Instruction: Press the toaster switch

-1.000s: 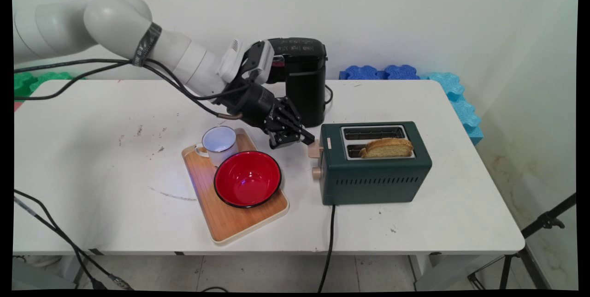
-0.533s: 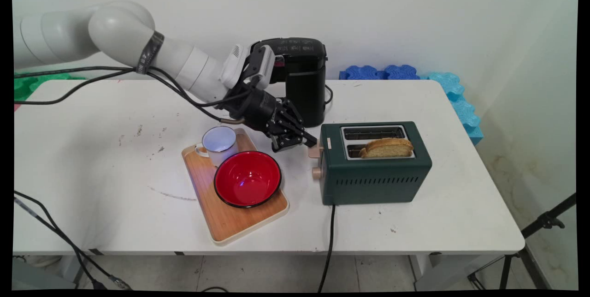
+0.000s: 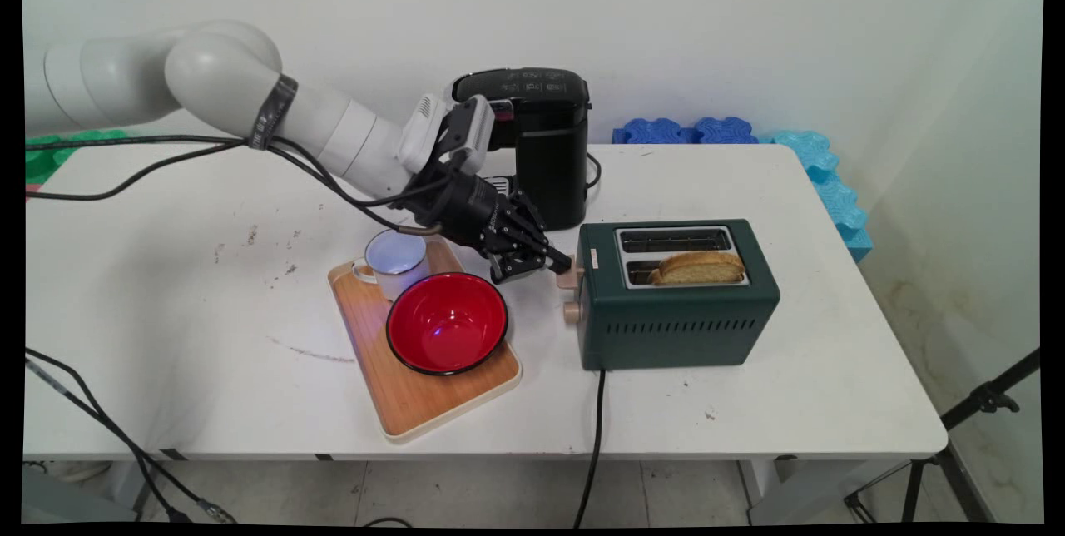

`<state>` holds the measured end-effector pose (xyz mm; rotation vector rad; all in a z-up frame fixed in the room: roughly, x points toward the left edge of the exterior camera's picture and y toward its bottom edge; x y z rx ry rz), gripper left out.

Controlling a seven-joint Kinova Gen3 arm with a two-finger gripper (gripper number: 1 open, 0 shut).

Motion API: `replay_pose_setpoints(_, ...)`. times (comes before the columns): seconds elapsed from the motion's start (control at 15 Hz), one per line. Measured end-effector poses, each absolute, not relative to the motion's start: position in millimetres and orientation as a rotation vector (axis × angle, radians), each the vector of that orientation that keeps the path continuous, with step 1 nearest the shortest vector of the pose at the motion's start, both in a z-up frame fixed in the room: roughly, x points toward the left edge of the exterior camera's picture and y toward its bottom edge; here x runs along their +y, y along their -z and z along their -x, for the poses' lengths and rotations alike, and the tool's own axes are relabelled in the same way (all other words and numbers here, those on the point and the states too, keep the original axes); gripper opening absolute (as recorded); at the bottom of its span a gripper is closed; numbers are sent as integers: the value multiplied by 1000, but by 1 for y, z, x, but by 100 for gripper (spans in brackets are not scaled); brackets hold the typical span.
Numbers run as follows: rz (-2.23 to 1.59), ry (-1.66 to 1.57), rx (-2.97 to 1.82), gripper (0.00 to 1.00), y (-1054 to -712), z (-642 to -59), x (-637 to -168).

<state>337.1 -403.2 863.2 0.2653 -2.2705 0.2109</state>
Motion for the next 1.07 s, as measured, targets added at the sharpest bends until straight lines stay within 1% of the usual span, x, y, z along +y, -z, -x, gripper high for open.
replay_pose_setpoints(1.07,-272,-206,-2266,0,-832,-344,-397)
